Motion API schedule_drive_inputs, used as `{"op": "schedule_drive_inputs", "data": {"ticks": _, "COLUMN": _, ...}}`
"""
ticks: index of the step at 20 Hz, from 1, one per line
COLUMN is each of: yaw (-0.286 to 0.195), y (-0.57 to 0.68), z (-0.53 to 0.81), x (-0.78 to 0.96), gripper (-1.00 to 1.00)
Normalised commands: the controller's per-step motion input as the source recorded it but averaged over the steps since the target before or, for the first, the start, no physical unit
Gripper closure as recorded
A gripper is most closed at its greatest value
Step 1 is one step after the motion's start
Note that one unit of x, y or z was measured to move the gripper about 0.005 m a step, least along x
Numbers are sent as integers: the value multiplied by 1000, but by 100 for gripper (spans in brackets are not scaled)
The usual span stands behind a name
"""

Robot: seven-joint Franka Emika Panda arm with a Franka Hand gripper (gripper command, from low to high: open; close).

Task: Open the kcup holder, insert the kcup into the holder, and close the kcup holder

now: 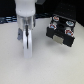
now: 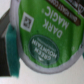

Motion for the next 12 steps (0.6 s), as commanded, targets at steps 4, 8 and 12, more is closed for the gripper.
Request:
{"op": "schedule_drive_inputs", "data": {"ticks": 4, "yaw": 0, "y": 398, "z": 875, "x": 65, "gripper": 100}}
{"op": "schedule_drive_inputs", "data": {"ticks": 8, "yaw": 9, "y": 475, "z": 835, "x": 80, "gripper": 100}}
{"op": "schedule_drive_inputs", "data": {"ticks": 12, "yaw": 14, "y": 569, "z": 736, "x": 100, "gripper": 100}}
